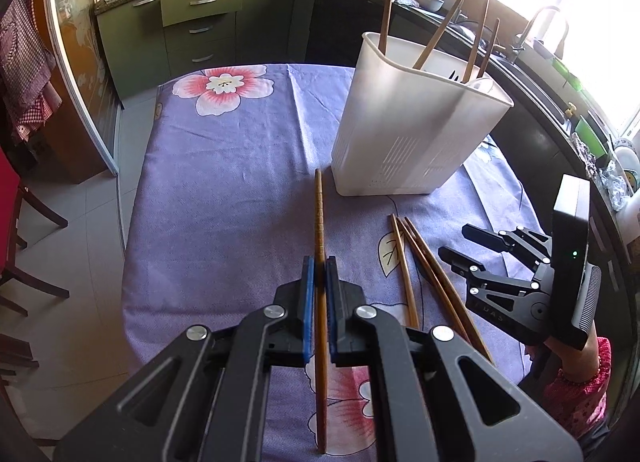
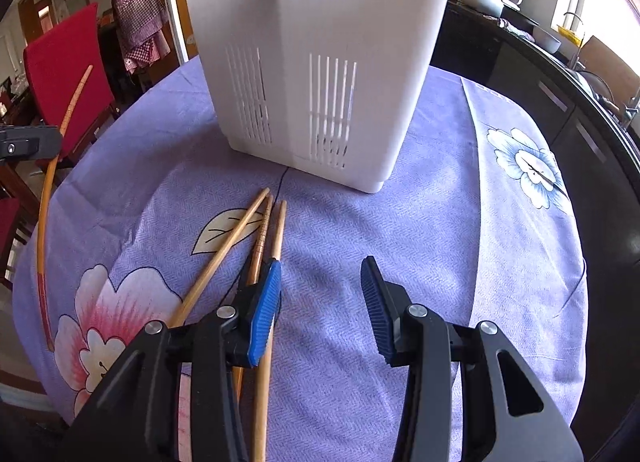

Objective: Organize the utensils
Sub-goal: 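Grasp a chopstick with the left tool while the right tool grasps another chopstick, then carry both held chopsticks over the white holder and open both tools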

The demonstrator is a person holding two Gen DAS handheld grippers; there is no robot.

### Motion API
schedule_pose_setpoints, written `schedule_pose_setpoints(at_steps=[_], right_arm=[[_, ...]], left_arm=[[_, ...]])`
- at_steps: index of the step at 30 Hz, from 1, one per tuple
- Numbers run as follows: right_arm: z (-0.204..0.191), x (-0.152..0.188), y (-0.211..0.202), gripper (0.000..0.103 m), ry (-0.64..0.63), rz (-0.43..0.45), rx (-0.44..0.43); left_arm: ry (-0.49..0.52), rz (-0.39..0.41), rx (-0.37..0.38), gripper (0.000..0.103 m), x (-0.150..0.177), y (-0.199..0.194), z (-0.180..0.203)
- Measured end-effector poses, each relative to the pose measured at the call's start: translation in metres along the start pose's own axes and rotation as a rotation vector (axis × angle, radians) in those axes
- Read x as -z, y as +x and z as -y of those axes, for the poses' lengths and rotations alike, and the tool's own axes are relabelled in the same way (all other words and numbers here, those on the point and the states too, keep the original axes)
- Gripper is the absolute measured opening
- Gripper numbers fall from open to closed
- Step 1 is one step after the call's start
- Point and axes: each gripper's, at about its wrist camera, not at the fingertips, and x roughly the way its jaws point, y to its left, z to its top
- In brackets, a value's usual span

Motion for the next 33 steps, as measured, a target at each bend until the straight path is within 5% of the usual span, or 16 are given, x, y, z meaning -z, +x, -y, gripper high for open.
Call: schedule_pose_setpoints(at_steps=[7, 14, 17, 26, 33], right_arm=[[-0.008, 0.0, 0.012, 0.039, -0.035, -0.036, 0.026], [-0.021, -0.009, 0.019, 0.008, -0.075, -0.06, -0.009], [-0.018, -0.014, 0.021, 0.007, -0.048, -0.072, -0.033], [-0.013, -0.013, -0.017, 0.007, -0.028, 0.026, -0.046], [0.01, -0.007, -0.087, 0.007, 0.021, 0.177, -0.076]], left_arm=[[0.007, -0.003, 0.001, 0.006, 0.001, -0.001, 0.0], [0.017, -0.007, 0.004, 0.006, 0.002, 0.002, 0.004], [0.024, -0.006, 0.006, 0.006, 0.003, 0.001, 0.007], [0.031, 0.008, -0.006, 0.006, 0.001, -0.008, 0.011], [0.057, 0.06, 0.002, 0.005, -0.001, -0.037, 0.024]])
